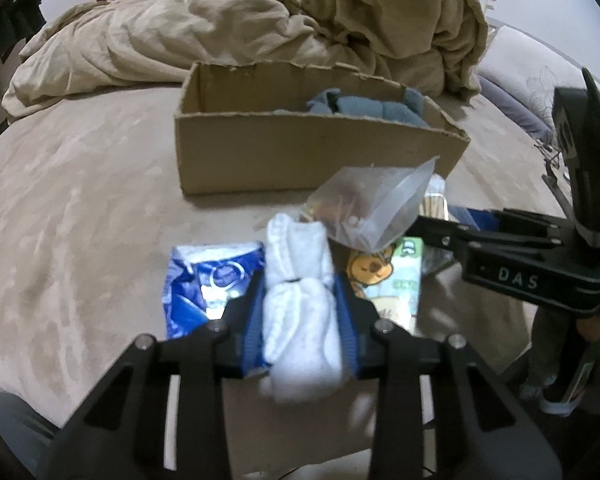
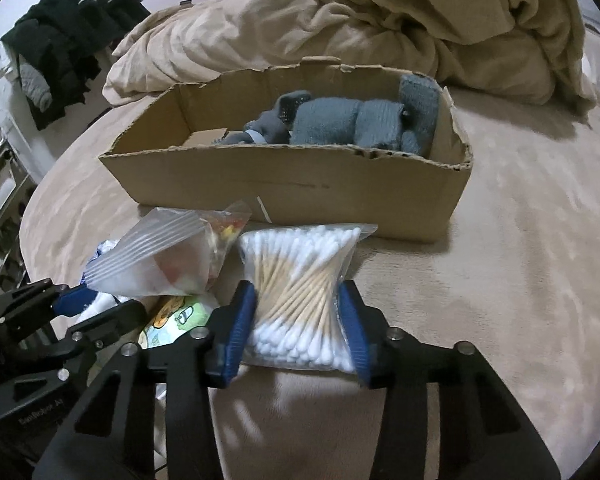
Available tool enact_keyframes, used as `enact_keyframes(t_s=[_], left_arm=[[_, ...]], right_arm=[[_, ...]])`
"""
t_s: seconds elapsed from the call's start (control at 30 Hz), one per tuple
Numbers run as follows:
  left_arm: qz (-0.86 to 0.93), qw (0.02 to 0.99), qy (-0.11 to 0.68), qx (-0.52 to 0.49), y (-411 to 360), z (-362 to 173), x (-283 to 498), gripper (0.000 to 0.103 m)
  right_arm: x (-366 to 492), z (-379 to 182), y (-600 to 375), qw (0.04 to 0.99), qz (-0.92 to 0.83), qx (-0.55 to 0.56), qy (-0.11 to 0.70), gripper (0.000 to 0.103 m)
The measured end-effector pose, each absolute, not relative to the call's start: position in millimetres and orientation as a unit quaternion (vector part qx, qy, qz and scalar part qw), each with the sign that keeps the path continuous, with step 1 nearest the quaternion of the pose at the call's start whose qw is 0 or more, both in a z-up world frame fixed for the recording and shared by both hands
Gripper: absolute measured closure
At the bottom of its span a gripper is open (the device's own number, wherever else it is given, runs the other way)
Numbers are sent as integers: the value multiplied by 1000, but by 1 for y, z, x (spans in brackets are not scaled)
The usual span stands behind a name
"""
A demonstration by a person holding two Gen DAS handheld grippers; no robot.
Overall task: Organize objects
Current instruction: 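Grasp the white socks with the left tool while the right tool grasps the cotton swab bag, then lower white socks and cotton swab bag into the box and open both tools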
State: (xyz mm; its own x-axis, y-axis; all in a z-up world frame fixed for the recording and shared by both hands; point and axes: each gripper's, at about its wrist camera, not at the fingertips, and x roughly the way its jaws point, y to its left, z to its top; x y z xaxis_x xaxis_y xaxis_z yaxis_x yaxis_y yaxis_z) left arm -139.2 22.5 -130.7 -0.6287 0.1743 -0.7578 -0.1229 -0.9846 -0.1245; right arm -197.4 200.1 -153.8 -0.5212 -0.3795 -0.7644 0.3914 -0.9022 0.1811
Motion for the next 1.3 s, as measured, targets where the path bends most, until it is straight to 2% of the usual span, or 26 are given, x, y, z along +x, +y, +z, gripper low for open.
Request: enact_keyframes(t_s=[0.27, 0.67, 0.9, 1.07, 1.3], left_arm=[[913, 84, -41, -396, 17, -98, -126, 68], [935, 94, -56, -339, 0, -24, -123, 68], [952, 103, -39, -287, -7, 20, -138, 68], [953, 107, -34, -282, -12, 25, -165, 68], [947, 109, -28, -301, -16, 6, -213, 68]], right_arm=[[-184, -129, 214, 206, -886, 415, -2, 61], [-163, -40, 229, 210, -917, 339, -24, 62], [-167, -5, 223, 234, -921, 310, -35, 62], [-182, 8, 212, 243, -923, 297, -33, 62], [-228, -1, 186, 258, -915, 309, -18, 62]])
